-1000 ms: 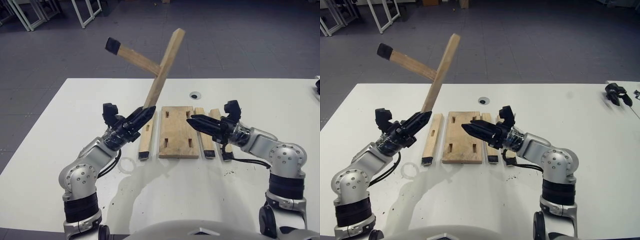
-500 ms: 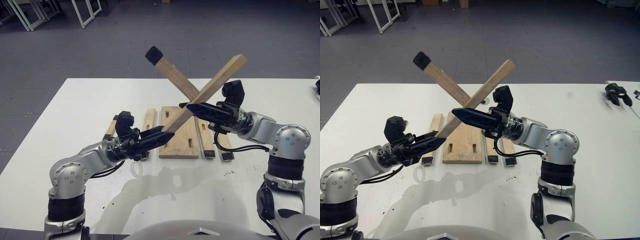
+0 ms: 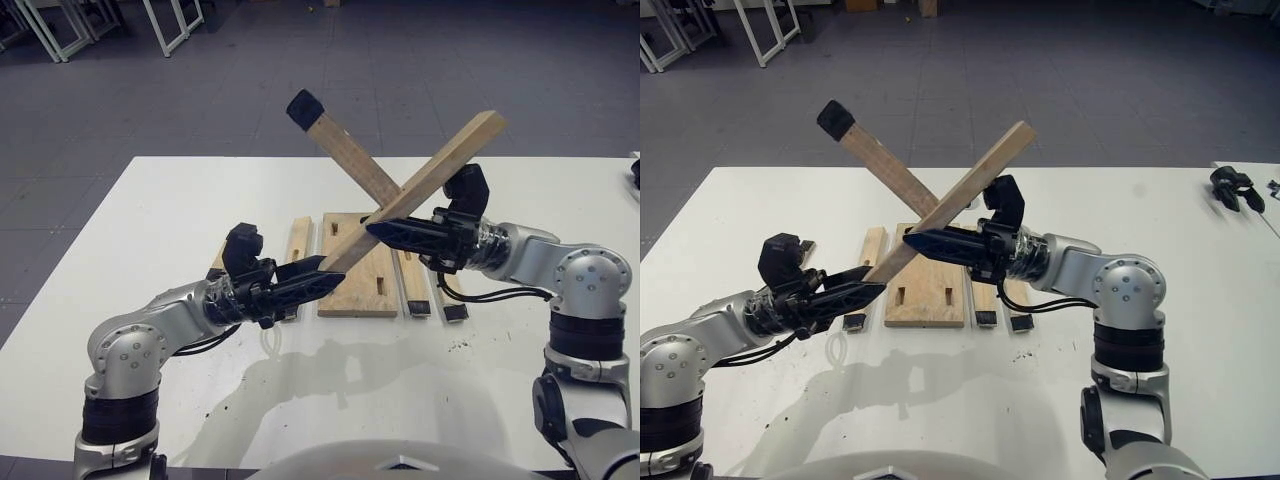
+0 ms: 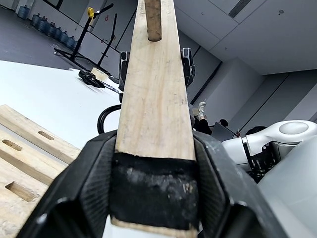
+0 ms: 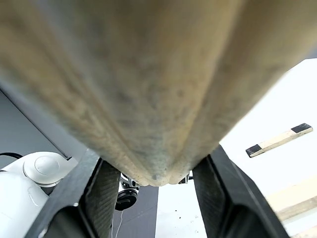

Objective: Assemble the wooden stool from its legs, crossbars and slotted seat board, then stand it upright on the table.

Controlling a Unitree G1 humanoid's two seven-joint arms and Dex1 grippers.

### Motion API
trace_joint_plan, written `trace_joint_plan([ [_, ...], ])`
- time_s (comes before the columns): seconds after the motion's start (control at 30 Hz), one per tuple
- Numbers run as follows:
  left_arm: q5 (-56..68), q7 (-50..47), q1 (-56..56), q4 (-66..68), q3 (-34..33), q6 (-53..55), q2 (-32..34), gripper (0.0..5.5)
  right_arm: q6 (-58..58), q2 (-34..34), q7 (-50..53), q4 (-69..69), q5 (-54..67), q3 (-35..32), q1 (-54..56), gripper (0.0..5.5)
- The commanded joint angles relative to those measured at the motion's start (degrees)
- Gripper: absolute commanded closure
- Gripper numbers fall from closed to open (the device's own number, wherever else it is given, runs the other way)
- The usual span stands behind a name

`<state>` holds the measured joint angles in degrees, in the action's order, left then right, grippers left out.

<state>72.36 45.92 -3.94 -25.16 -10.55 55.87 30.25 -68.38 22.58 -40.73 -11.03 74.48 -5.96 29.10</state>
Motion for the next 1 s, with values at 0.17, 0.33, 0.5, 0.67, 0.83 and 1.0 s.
trace_joint_plan([
  [0.17, -0.3, -4.0, -3.2, 2.9, -4.7, -5.1, -0.1, 2.67, 1.2, 4.8, -5.3, -0.4, -4.3, 1.7, 0.6, 3.48],
  [0.33, -11.9, -9.6, -6.5, 7.3, -2.4, -12.0, -0.8, 2.67, 6.1, 9.5, -9.0, 1.3, -13.2, 3.3, -1.9, 3.48],
  [0.5, -51.6, -13.9, -9.4, 15.5, 22.5, -30.0, 3.0, 2.67, 10.4, 11.8, -11.7, 2.2, -19.1, 3.9, -3.6, 3.48],
  [0.67, -69.0, -15.0, -10.8, 21.9, 33.8, -35.4, 2.3, 2.67, 11.6, 13.1, -13.5, 2.4, -21.3, 3.9, -4.1, 3.48],
  [0.83, -78.9, -13.3, -9.9, 20.4, 40.4, -29.3, 3.1, 2.67, 12.2, 12.9, -14.2, 2.0, -22.5, 4.3, -4.2, 3.48],
  [1.0, -85.6, -9.1, -7.3, 12.3, 44.7, -20.5, 7.9, 2.67, 12.8, 12.6, -14.3, 2.3, -23.4, 4.1, -3.3, 3.48],
])
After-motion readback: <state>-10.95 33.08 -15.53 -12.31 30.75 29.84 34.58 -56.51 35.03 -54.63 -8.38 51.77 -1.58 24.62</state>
